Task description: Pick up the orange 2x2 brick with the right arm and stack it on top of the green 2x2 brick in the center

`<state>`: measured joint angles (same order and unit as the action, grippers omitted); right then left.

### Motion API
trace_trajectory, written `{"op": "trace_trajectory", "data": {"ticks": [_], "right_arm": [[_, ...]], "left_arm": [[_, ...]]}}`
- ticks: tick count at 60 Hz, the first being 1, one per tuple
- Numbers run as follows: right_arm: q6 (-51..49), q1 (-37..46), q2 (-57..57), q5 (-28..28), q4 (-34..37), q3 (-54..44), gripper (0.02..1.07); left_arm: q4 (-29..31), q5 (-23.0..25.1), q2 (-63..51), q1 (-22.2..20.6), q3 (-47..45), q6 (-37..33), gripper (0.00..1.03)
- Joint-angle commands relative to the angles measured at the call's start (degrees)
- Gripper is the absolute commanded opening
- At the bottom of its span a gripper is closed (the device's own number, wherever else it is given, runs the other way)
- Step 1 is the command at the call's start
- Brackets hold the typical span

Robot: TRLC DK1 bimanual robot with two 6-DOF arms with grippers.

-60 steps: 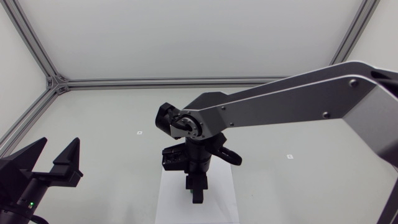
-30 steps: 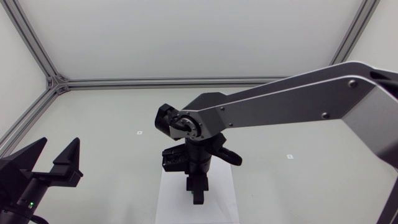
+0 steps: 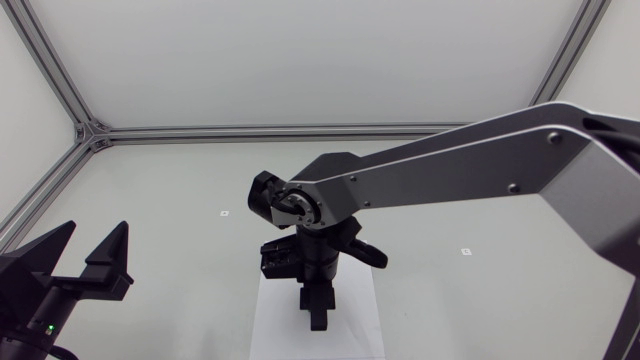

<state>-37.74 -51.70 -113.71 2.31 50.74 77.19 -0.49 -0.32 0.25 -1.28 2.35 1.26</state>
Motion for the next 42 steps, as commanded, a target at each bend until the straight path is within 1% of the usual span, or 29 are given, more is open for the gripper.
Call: {"op": "trace_trajectory", "data": {"ticks": [1,5,9,12,14,42], "right_arm": [[0.12,-0.94,-2.66,-0.11,0.76,-1.16,0.47],[0.12,-0.94,-2.57,-0.11,0.76,-1.07,0.48],[0.12,-0.86,-2.39,-0.11,0.76,-0.99,0.51],[0.21,-0.86,-2.39,-0.11,0.76,-0.99,0.56],[0.29,-0.86,-2.39,-0.11,0.68,-0.99,0.57],[0.65,-0.86,-2.57,-0.64,-0.03,-1.34,0.57]], "left_arm": [[0.76,0.23,0.45,0.14,-2.35,-0.73,0.99],[0.84,0.23,0.45,0.14,-2.35,-0.73,0.99],[0.84,0.23,0.45,0.14,-2.35,-0.73,0.99],[0.84,0.23,0.45,0.14,-2.35,-0.73,0.99],[0.76,0.23,0.45,0.14,-2.35,-0.73,0.99],[0.84,0.23,0.45,0.14,-2.35,-0.73,0.99]]}}
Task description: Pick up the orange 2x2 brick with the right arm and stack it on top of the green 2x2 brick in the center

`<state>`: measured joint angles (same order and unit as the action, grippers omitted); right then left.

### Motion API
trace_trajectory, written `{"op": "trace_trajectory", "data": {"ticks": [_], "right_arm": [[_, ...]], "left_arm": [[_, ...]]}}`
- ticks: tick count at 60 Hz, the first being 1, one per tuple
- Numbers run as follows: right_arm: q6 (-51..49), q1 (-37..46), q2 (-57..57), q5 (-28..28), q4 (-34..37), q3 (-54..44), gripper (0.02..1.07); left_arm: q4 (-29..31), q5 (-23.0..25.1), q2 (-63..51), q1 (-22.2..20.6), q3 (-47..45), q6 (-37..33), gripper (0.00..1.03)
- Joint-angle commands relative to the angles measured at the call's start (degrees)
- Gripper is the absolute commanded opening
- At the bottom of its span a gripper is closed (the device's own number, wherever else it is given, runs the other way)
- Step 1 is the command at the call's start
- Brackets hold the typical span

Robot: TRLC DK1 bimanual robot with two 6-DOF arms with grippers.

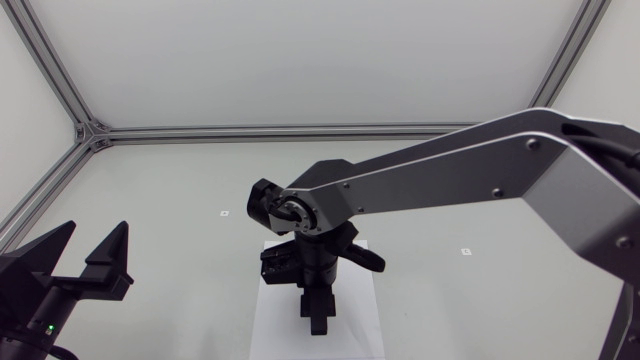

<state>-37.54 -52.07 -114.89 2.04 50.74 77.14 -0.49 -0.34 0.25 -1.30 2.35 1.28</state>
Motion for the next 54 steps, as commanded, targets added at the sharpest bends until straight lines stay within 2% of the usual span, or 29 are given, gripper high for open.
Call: {"op": "trace_trajectory", "data": {"ticks": [1,4,5,13,17,54], "right_arm": [[0.54,-0.48,-1.39,-0.37,-0.12,-1.38,0.57],[0.54,-0.4,-1.56,-0.46,-0.2,-1.47,0.55],[0.54,-0.4,-1.65,-0.46,-0.47,-1.56,0.5],[0.54,-0.4,-1.74,-0.46,-0.82,-1.65,0.39],[0.54,-0.4,-1.74,-0.46,-0.82,-1.47,0.29],[1.5,-0.66,-1.83,-0.64,-0.82,0.73,0.29]], "left_arm": [[0.84,0.25,0.45,0.16,-2.35,-0.75,0.99],[0.84,0.25,0.45,0.16,-2.35,-0.75,0.99],[0.84,0.25,0.45,0.16,-2.35,-0.75,0.99],[0.84,0.34,0.45,0.16,-2.35,-0.75,0.99],[0.76,0.25,0.45,0.16,-2.35,-0.75,0.99],[0.84,0.25,0.45,0.16,-2.35,-0.75,0.99]]}}
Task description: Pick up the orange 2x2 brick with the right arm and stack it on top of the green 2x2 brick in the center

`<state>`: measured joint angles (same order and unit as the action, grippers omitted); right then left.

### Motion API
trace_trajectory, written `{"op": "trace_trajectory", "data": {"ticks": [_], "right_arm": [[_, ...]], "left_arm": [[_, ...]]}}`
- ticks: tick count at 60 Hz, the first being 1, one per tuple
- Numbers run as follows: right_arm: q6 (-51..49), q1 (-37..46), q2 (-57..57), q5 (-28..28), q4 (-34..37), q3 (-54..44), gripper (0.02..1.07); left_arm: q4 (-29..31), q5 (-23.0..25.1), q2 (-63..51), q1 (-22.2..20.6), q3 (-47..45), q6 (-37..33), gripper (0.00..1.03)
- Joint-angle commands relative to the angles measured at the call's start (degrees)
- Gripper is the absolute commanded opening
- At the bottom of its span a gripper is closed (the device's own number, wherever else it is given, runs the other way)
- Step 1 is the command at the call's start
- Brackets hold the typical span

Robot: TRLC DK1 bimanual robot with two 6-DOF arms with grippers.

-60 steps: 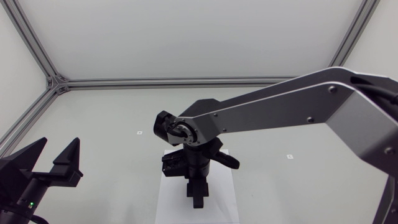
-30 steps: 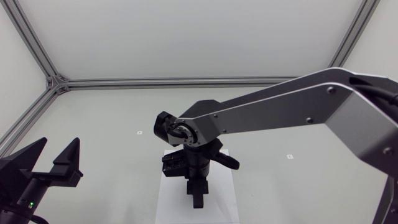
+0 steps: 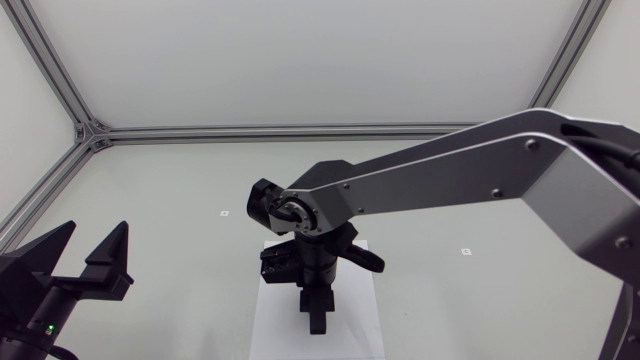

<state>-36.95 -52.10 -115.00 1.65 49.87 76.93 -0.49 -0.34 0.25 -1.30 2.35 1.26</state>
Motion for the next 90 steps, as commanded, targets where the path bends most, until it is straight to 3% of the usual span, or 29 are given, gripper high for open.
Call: {"op": "trace_trajectory", "data": {"ticks": [1,75,90], "right_arm": [[0.91,-0.64,-1.72,-0.24,0.06,0.95,0.29],[-0.49,-0.55,-2.25,-1.12,-0.65,0.07,0.36],[-0.49,-0.46,-2.25,-1.21,-0.74,-0.02,0.49]], "left_arm": [[0.84,0.34,0.45,0.16,-2.35,-0.73,0.99],[0.76,0.25,0.45,0.16,-2.35,-0.73,0.99],[0.84,0.25,0.45,0.16,-2.35,-0.73,0.99]]}}
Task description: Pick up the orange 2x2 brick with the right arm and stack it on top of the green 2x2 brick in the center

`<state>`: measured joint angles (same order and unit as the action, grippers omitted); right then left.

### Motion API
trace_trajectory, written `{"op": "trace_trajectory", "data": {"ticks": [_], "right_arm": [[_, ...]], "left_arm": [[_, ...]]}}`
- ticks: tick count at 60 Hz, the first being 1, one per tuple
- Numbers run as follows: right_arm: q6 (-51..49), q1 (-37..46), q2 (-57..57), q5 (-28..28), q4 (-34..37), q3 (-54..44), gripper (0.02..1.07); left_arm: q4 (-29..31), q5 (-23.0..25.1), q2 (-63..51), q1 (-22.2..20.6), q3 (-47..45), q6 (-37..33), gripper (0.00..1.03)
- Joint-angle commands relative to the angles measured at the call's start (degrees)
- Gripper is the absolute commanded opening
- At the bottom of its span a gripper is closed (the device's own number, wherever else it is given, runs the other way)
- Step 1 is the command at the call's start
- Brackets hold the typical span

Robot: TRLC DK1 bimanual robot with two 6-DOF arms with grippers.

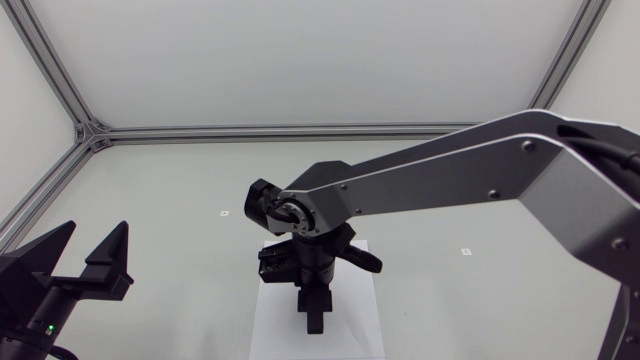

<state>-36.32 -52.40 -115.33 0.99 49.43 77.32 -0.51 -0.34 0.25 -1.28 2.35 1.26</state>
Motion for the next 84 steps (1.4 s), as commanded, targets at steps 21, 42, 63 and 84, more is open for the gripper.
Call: {"op": "trace_trajectory", "data": {"ticks": [21,42,63,84], "right_arm": [[-0.95,0.02,-2.01,-0.56,-0.47,-0.15,0.6],[-0.86,-0.07,-1.3,-0.47,-0.3,-0.15,0.68],[-0.6,0.02,0.81,-0.47,0.49,-0.24,0.9],[-0.42,0.46,5.55,-0.64,1.99,-0.77,1.03]], "left_arm": [[0.87,0.25,0.45,0.14,-2.35,-0.73,0.99],[0.78,0.25,0.45,0.14,-2.35,-0.73,0.99],[0.78,0.25,0.45,0.14,-2.35,-0.73,0.99],[0.87,0.25,0.45,0.14,-2.35,-0.73,0.99]]}}
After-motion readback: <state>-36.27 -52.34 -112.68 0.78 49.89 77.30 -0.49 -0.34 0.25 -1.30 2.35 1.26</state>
